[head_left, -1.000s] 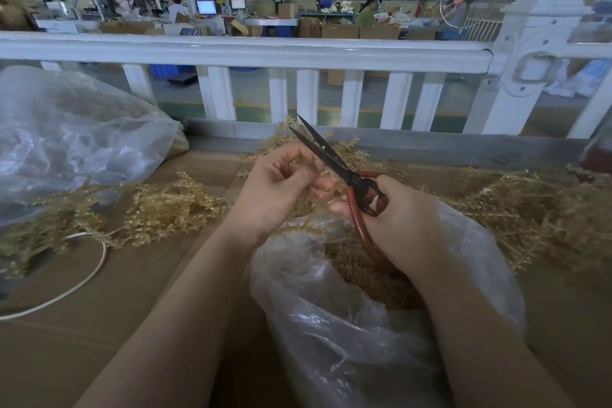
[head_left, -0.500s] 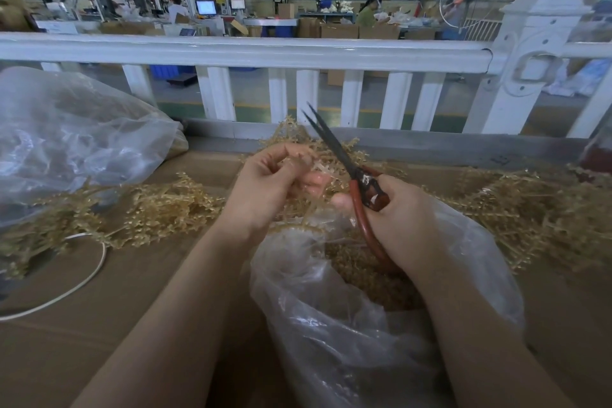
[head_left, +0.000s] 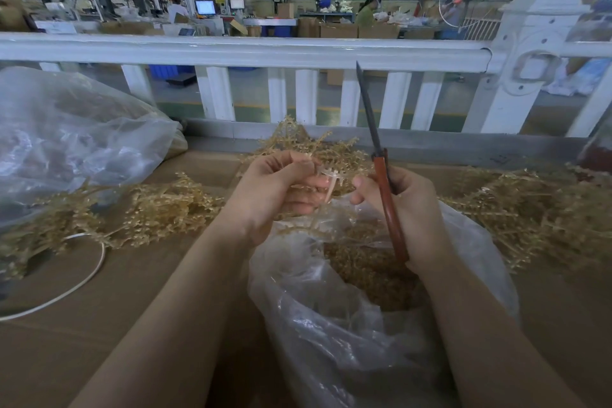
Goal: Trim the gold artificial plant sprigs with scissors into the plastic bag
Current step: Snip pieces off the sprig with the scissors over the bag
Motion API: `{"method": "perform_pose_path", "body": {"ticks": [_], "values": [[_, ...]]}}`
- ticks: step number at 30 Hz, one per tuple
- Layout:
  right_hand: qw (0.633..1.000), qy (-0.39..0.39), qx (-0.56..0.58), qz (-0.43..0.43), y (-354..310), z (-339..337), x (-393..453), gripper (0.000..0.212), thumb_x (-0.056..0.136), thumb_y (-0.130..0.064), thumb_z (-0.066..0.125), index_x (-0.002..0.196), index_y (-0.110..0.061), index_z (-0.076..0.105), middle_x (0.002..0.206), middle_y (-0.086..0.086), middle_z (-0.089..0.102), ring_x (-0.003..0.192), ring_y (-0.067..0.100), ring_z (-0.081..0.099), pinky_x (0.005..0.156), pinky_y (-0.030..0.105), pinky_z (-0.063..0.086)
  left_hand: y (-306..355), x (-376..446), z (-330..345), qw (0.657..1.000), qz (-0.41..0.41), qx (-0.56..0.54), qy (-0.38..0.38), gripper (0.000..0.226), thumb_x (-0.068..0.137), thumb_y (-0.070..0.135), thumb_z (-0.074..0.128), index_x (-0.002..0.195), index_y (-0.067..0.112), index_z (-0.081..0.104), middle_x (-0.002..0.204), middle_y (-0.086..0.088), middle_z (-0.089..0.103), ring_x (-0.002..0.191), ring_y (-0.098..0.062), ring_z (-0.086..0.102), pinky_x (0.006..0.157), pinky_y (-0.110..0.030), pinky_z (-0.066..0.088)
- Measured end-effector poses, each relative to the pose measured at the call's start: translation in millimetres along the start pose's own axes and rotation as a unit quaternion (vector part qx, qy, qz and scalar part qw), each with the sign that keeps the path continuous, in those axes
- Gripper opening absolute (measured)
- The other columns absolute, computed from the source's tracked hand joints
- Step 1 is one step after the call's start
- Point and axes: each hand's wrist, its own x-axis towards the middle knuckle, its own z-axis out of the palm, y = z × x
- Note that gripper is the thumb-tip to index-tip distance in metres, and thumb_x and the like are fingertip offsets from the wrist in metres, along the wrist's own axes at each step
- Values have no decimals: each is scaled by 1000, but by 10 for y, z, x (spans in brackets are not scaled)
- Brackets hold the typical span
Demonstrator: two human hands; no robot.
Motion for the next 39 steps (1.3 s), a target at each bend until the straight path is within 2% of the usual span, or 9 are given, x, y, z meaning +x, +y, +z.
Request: {"method": "perform_pose_path", "body": {"ticks": [5, 10, 13, 16, 19, 23, 28, 32, 39], "values": [[999, -23, 34, -28, -73, 27, -39, 21, 83, -37, 74, 69, -22, 75, 77, 2, 77, 52, 1, 61, 54, 6, 45, 1, -8, 1, 999, 1, 29, -13, 15, 94, 7, 62, 82, 16, 66, 86, -10, 77, 57, -16, 71, 48, -23, 53], [1000, -8, 27, -8, 7, 3, -4, 11, 94, -18, 71, 84, -16, 74, 72, 2, 75, 75, 44, 62, 60, 12, 49, -2, 0, 7, 997, 3, 67, -32, 11, 90, 6, 67, 85, 16, 70, 89, -9, 77, 73, -17, 72, 61, -24, 56], [1000, -14, 23, -11, 2, -9, -4, 10, 94, -16, 71, 83, -16, 74, 68, 1, 73, 69, 24, 67, 63, 10, 51, 33, -4, -9, 987, 67, 146, -16, 14, 88, 9, 71, 98, 19, 71, 97, 3, 76, 92, -13, 70, 81, -23, 53], [999, -28, 16, -15, -13, 2, -1, 14, 93, -18, 72, 79, -20, 73, 68, 1, 73, 66, 17, 66, 65, 15, 53, 98, -18, 19, 888, 177, 423, -35, 19, 90, 33, 70, 108, 38, 71, 115, 23, 66, 112, -2, 54, 100, -29, 34], [999, -29, 4, -21, 0, 0, -5, 17, 92, -22, 73, 75, -20, 74, 69, 1, 73, 66, 20, 66, 70, 23, 55, 129, -17, 79, 782, 205, 586, -53, 12, 88, 46, 65, 98, 46, 71, 113, 25, 61, 119, -9, 42, 96, -34, 17], [999, -3, 18, -37, -7, 3, -21, 24, 82, -41, 77, 80, -17, 75, 73, 2, 74, 73, 27, 69, 69, 19, 55, 135, -13, 58, 868, 196, 456, -12, 2, 81, 35, 78, 79, 35, 79, 79, 19, 66, 82, 3, 58, 82, -20, 45], [997, 61, -15, -50, -17, 11, -6, 41, 67, -56, 74, 87, -20, 75, 77, -8, 74, 74, 6, 70, 69, 14, 53, 152, -12, -62, 991, -13, 92, 92, 11, 82, 29, 77, 78, 20, 81, 63, 10, 65, 49, -4, 49, 42, -14, 39], [995, 59, -58, -54, 18, 0, -6, 50, 63, -65, 72, 86, -21, 74, 80, -5, 74, 78, 9, 70, 74, 23, 55, 123, 28, -51, 978, -118, -117, 123, 18, 78, 34, 76, 83, 17, 76, 62, 8, 60, 47, -3, 46, 41, -15, 38], [988, -11, -145, -43, 53, 61, -27, 42, 61, -72, 70, 84, -37, 66, 79, -34, 67, 76, -16, 62, 59, 4, 43, 66, 40, 45, 968, -114, -183, 128, 17, 68, 35, 79, 74, 21, 73, 73, 6, 72, 50, 0, 57, 42, -12, 42]]}}
